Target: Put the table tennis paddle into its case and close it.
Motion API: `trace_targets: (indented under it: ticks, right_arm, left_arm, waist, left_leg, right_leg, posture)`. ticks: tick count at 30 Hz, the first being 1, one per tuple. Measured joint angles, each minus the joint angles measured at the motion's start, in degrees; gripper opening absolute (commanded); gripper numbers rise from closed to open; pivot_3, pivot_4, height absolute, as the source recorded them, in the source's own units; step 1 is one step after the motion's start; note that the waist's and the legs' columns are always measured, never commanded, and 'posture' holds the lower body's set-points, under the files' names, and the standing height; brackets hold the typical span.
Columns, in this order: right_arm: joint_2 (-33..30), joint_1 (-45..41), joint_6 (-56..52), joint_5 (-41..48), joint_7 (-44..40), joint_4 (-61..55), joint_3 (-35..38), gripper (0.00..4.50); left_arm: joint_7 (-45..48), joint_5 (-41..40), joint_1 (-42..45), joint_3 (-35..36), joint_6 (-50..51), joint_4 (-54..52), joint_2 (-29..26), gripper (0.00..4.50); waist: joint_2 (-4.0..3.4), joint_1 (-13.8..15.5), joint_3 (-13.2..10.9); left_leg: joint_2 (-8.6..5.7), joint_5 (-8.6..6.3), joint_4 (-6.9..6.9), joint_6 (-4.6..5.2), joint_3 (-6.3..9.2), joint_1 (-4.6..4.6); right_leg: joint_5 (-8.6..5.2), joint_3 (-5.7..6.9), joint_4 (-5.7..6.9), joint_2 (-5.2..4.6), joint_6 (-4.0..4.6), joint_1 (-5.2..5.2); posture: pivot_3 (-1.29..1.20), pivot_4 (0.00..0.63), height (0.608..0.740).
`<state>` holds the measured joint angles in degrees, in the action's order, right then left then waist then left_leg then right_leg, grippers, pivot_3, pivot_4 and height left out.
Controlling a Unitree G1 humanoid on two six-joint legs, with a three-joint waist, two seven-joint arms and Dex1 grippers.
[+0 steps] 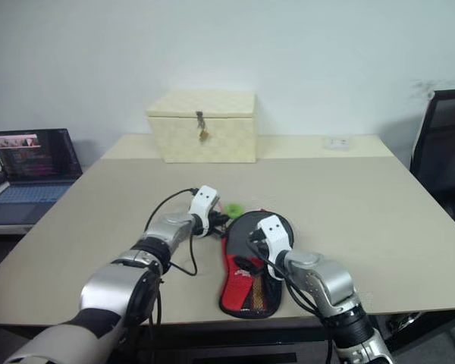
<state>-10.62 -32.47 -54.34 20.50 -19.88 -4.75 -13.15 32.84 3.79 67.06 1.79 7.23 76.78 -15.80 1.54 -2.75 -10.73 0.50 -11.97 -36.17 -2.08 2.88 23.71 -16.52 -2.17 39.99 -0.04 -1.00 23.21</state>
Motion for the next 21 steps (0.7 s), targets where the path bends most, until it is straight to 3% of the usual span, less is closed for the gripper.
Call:
trace_targets:
  ticks: [8,16,21]
  right_arm:
    - [-0.21,-0.69,3.36,-2.66,-1.85,4.09,-0.75,4.5]
    - [-2.45,3.45,-0.23,-3.56,-3.77,-3.18,-3.34,4.5]
    - [-2.78,7.3,-2.99,-3.48,-3.76,-9.74,-4.51,4.5]
  left_arm:
    - [-4.96,2.15,-0.03,0.08,-0.61,0.44,-0.64,0.0]
    - [-9.19,7.66,1.97,-3.3,-4.31,2.01,0.32,0.0]
    - [-10.73,14.18,5.96,-8.95,-8.81,2.51,2.98,0.0]
  waist:
    - [0.28,-0.15,0.3]
    - [0.74,-0.12,0.67]
    - [0.8,0.0,0.77]
  left_leg:
    - [0.05,0.0,0.0,0.0,0.01,-0.07]
    - [0.05,0.0,0.01,0.0,0.02,-0.09]
    - [0.01,0.0,0.04,0.0,-0.01,-0.08]
  right_leg:
    - [-0.01,-0.01,0.02,-0.01,-0.04,-0.06]
    - [-0.03,0.01,0.01,0.0,-0.09,-0.08]
    - [-0.06,-0.03,-0.05,-0.01,-0.13,-0.1]
  posture:
    - [0.0,0.15,0.74]
    - [0.0,0.15,0.74]
    - [0.0,0.15,0.74]
